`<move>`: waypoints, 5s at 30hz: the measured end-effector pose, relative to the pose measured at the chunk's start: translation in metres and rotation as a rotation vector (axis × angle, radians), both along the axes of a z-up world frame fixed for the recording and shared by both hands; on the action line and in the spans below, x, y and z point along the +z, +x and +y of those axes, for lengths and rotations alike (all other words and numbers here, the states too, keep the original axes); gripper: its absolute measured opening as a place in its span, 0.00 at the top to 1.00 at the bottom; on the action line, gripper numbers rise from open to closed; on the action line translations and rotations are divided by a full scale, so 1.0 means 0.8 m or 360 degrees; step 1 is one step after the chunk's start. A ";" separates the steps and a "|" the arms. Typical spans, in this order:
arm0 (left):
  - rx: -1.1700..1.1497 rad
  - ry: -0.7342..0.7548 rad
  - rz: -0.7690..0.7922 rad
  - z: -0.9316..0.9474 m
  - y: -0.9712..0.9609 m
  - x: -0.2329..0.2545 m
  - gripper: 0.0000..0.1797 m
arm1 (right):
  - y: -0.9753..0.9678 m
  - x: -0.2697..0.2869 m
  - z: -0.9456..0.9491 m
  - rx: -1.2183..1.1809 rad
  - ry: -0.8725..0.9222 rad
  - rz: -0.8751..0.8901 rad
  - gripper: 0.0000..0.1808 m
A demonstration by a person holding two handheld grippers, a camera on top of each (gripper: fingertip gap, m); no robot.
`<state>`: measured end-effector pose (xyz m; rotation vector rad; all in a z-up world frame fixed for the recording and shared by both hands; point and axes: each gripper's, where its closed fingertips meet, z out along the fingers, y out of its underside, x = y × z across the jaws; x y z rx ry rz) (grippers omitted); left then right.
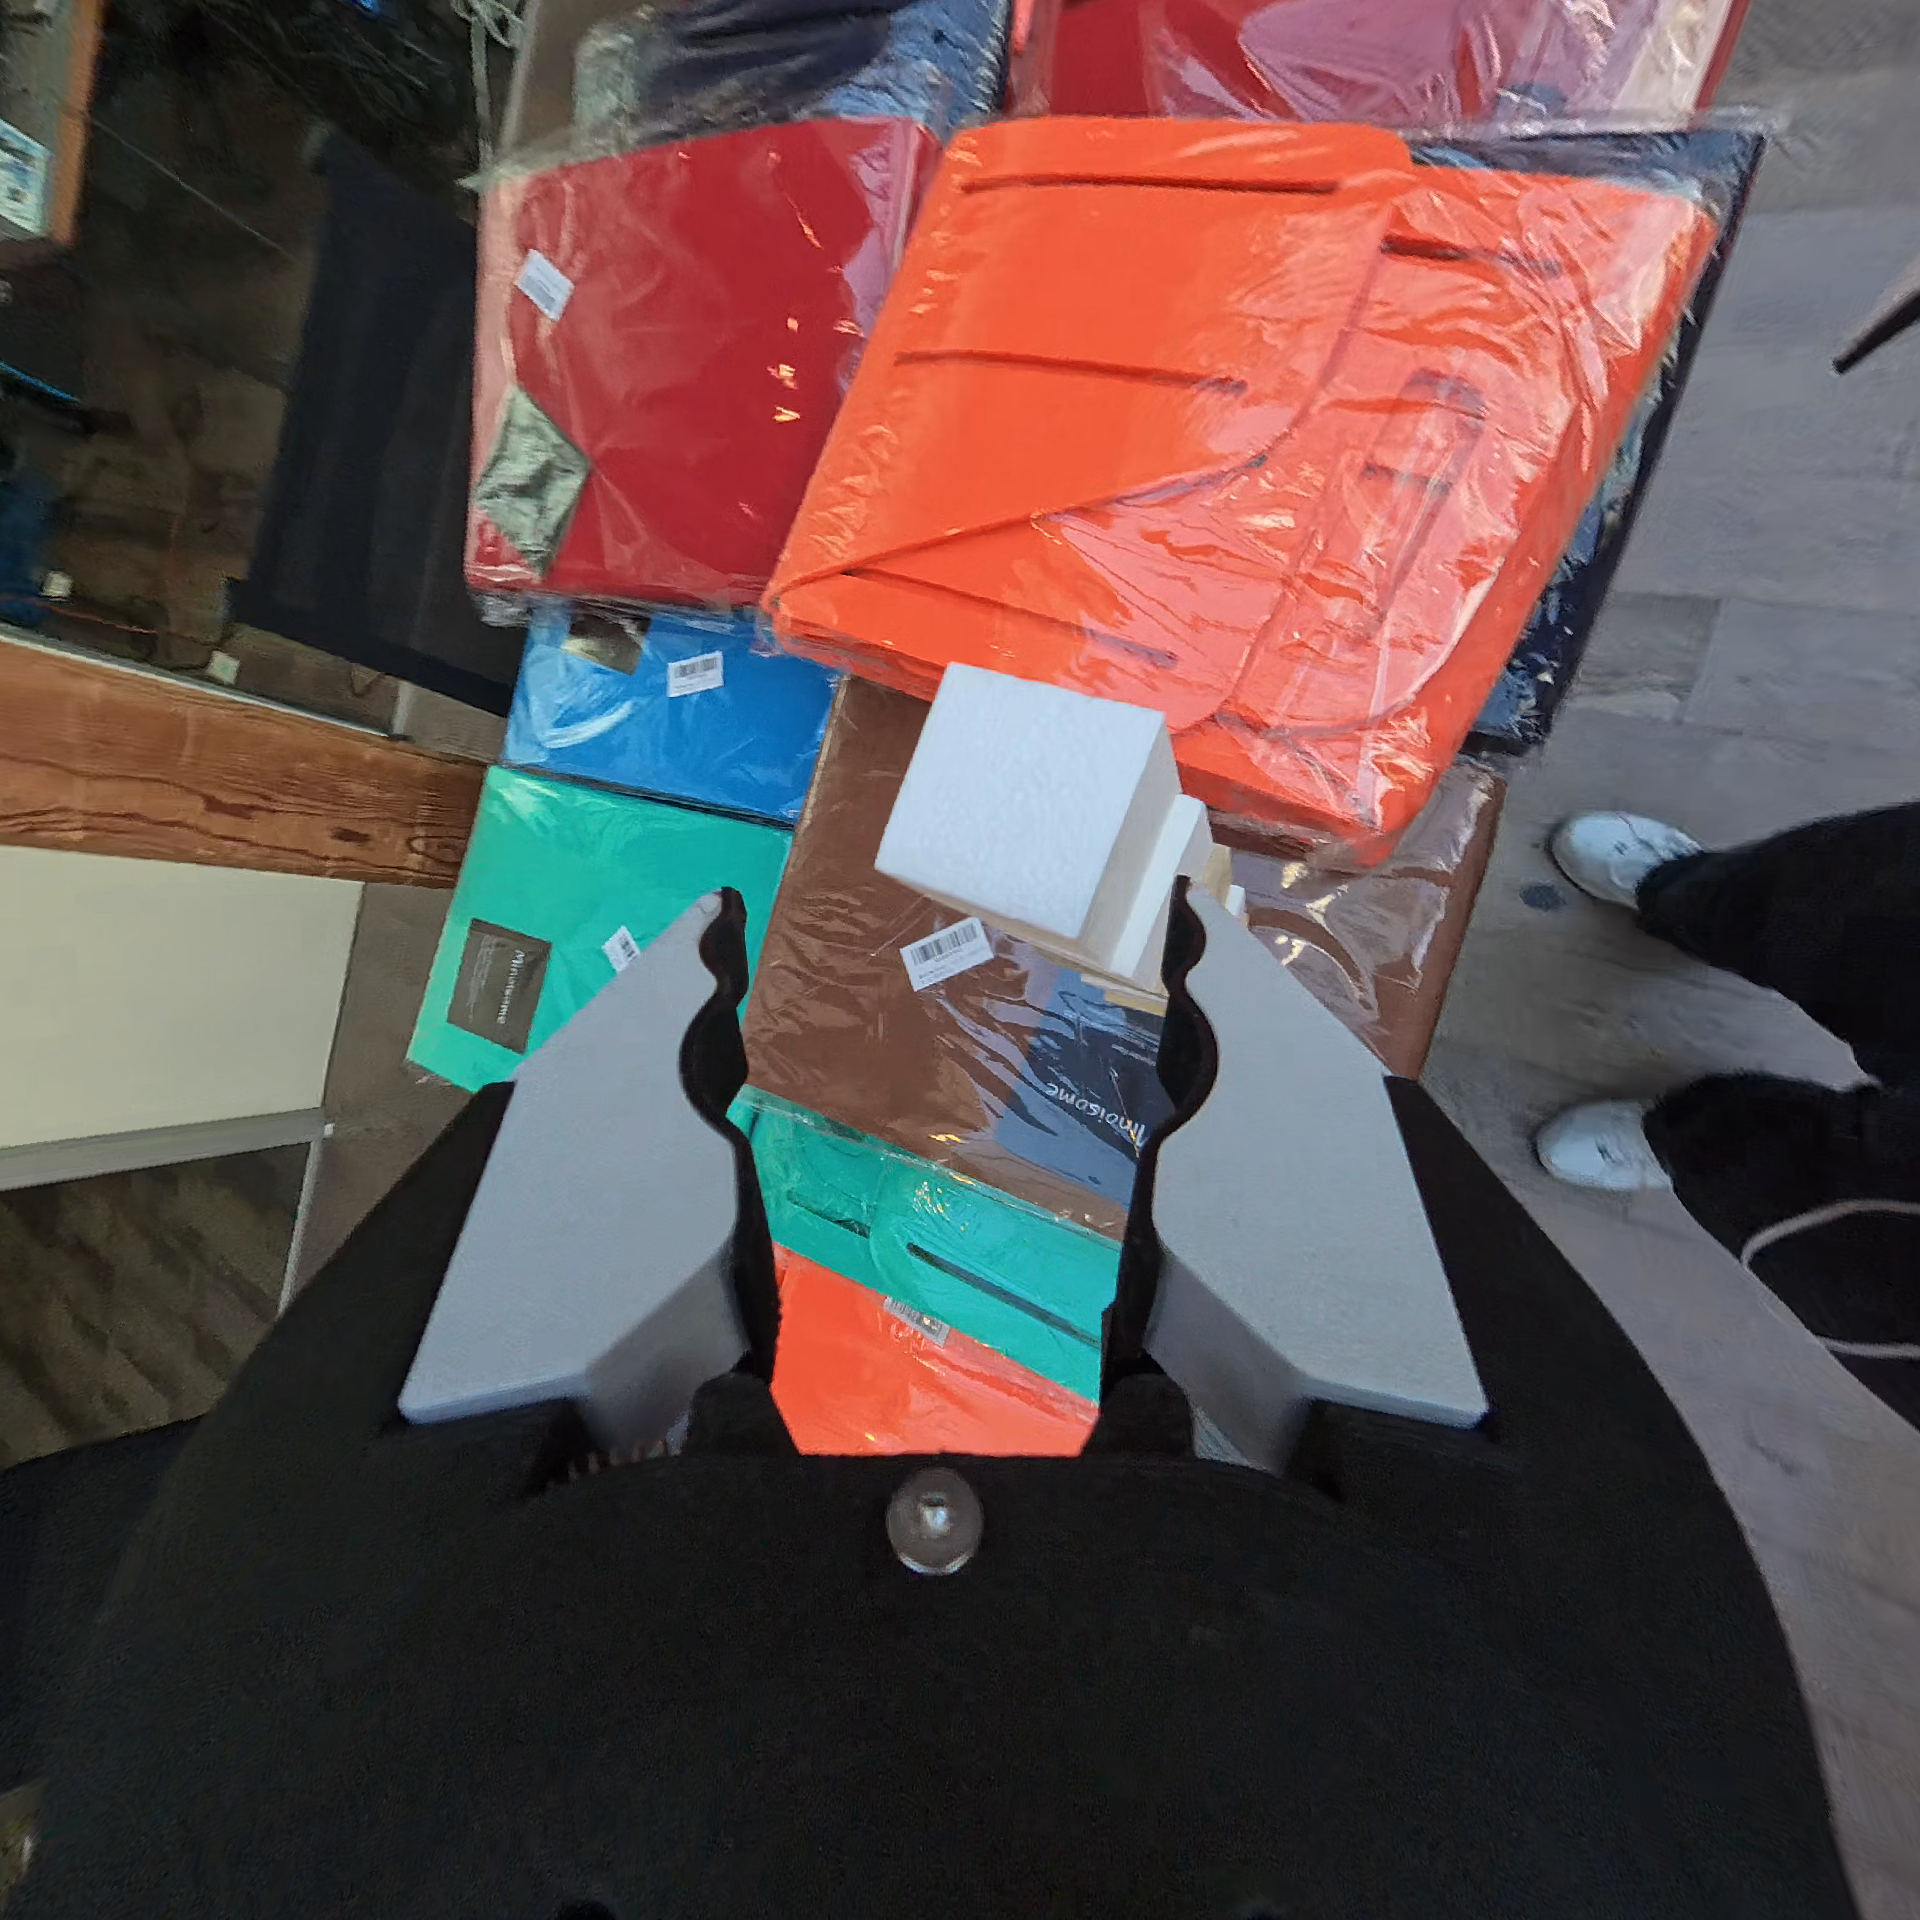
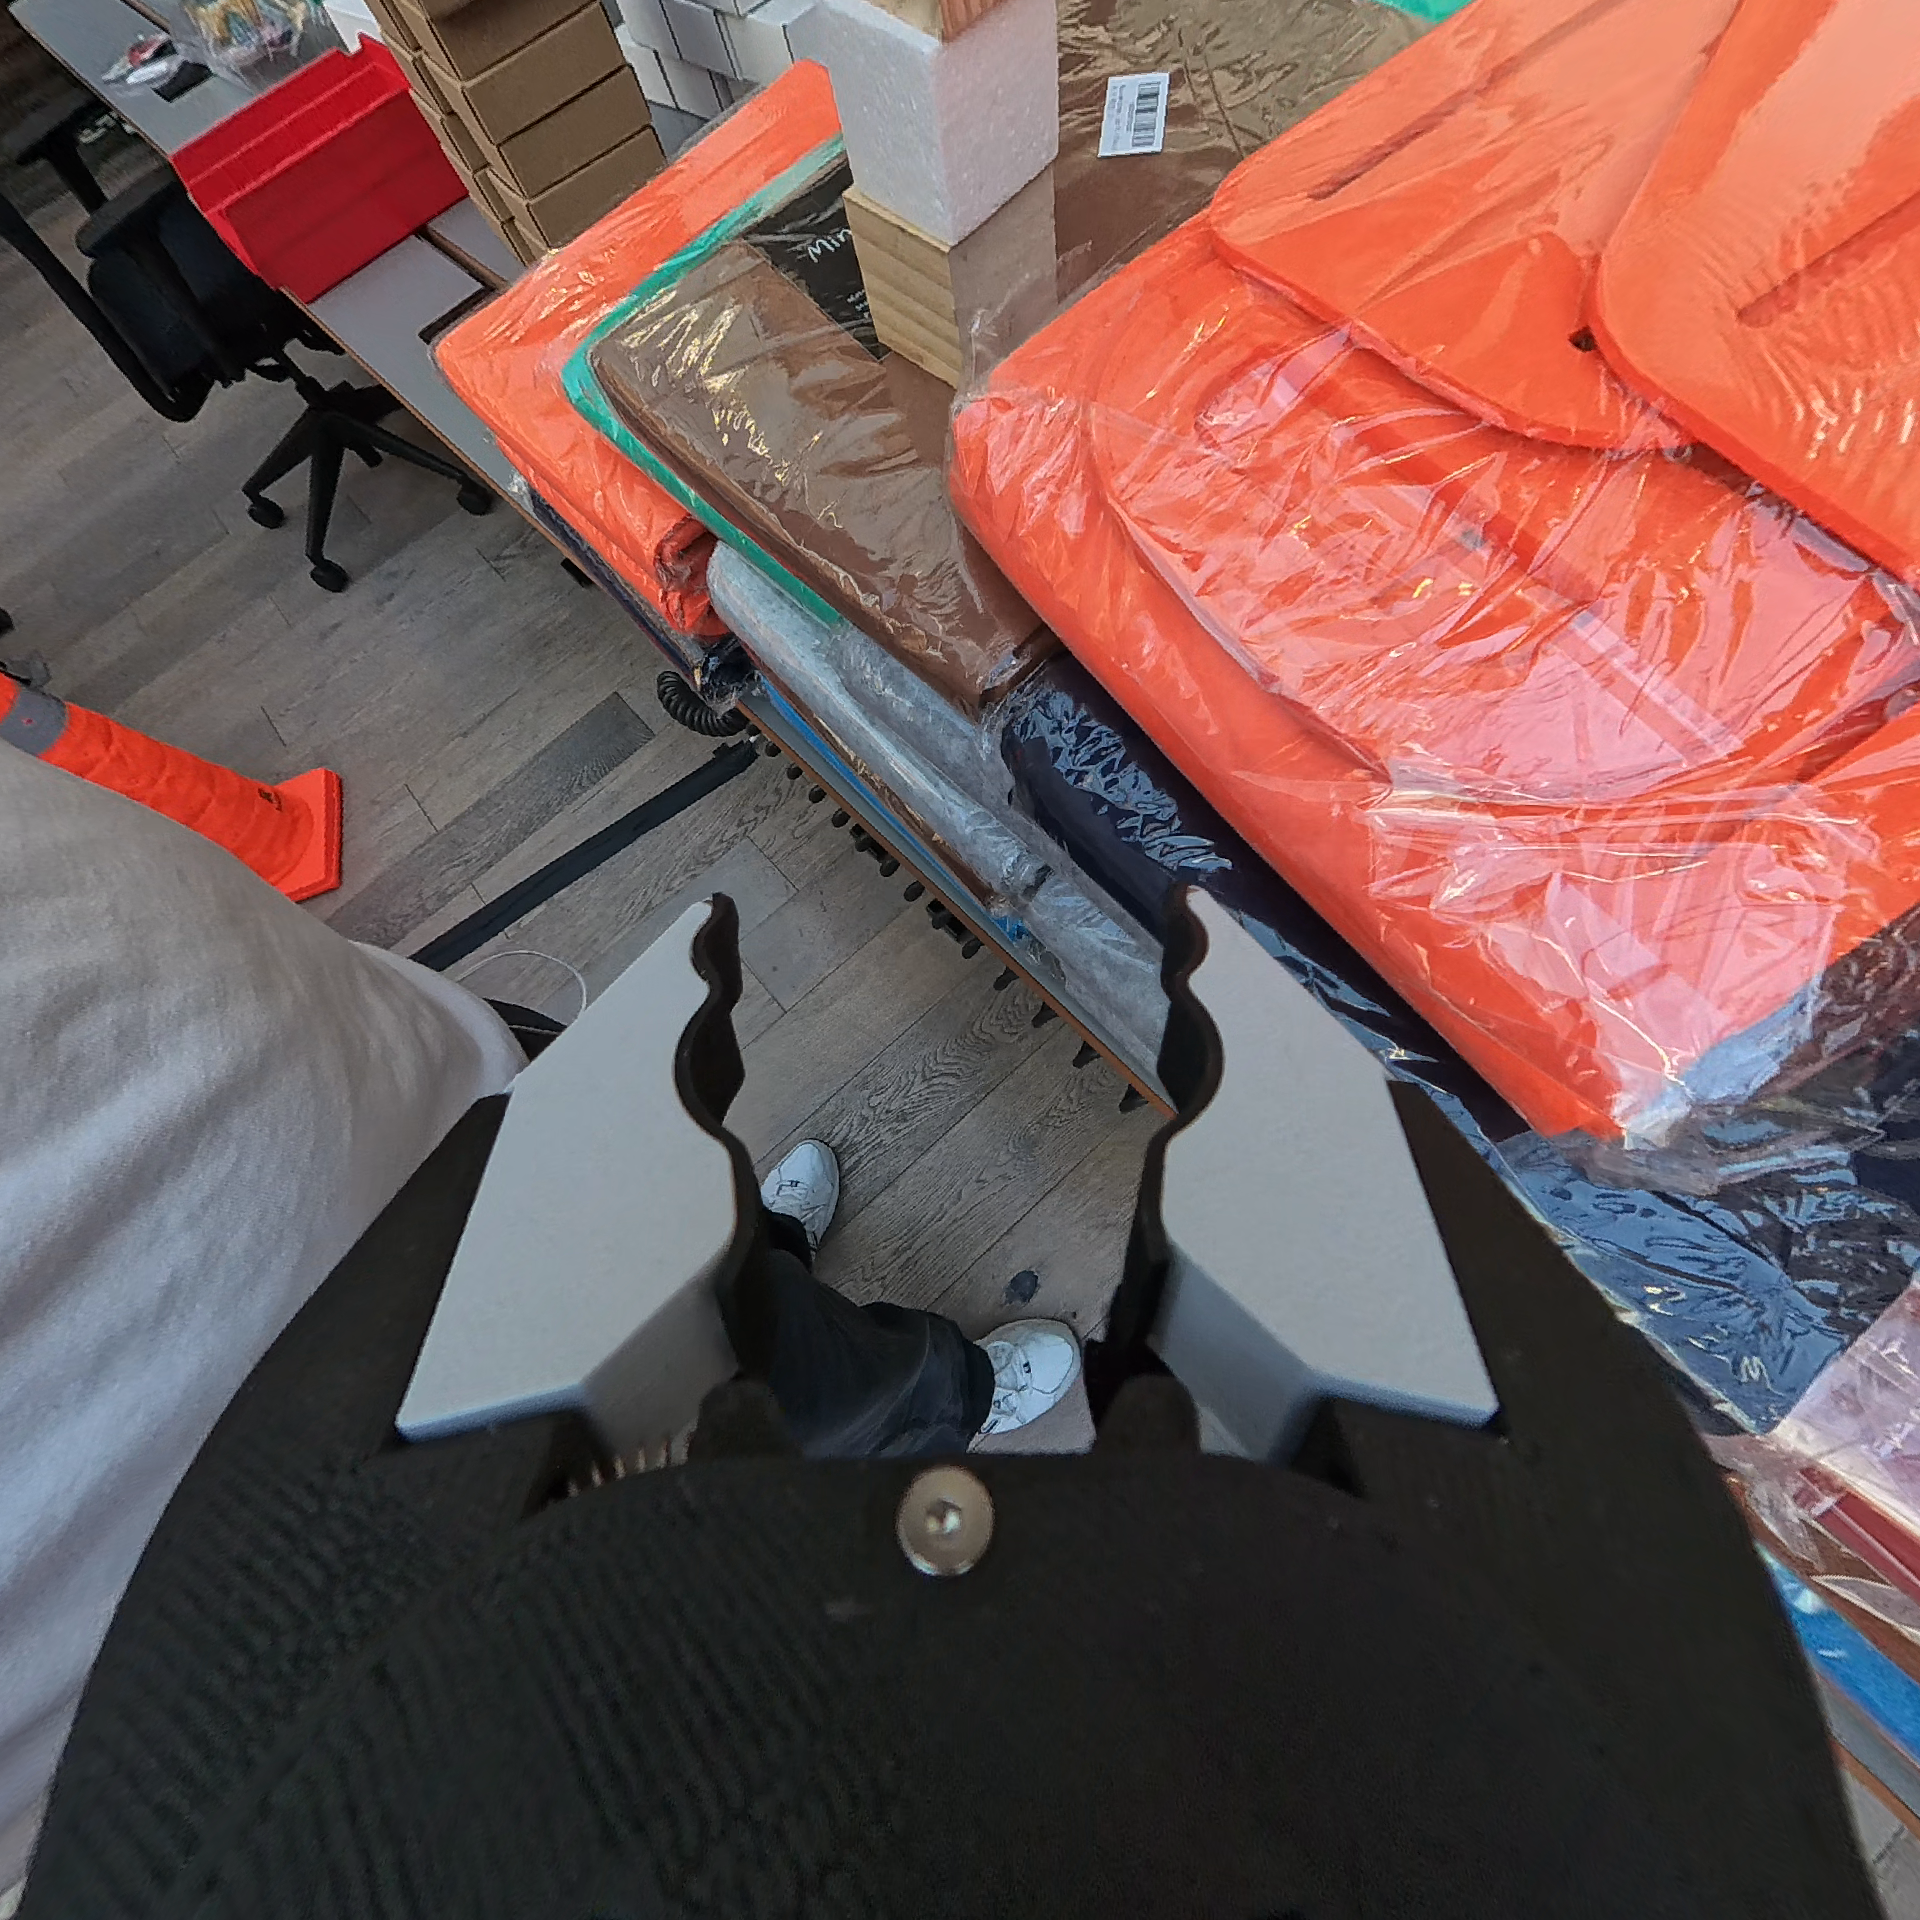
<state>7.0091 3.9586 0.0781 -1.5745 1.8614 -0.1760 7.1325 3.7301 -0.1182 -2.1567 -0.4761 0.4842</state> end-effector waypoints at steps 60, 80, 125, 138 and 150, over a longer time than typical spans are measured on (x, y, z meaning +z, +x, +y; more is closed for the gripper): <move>0.1104 0.0324 -0.0547 0.003 -0.224 -0.130 0.58 | 0.093 0.107 0.258 0.0282 -0.0247 -0.1233 0.70; -0.0319 -0.0598 -0.0661 -0.021 0.001 -0.044 0.53 | 0.121 0.068 0.152 0.0250 -0.0029 -0.0812 0.60; 0.0332 -0.0600 -0.0471 -0.046 0.268 -0.126 0.53 | 0.268 0.009 0.041 0.0458 -0.0040 -0.0393 0.60; 0.0902 -0.0431 -0.0563 0.007 0.017 -0.138 0.43 | 0.277 0.029 0.058 0.0535 -0.0016 -0.0475 0.60; 0.1258 -0.0501 -0.0723 0.012 0.013 -0.146 0.69 | 0.272 0.039 0.065 0.0585 0.0016 -0.0463 0.61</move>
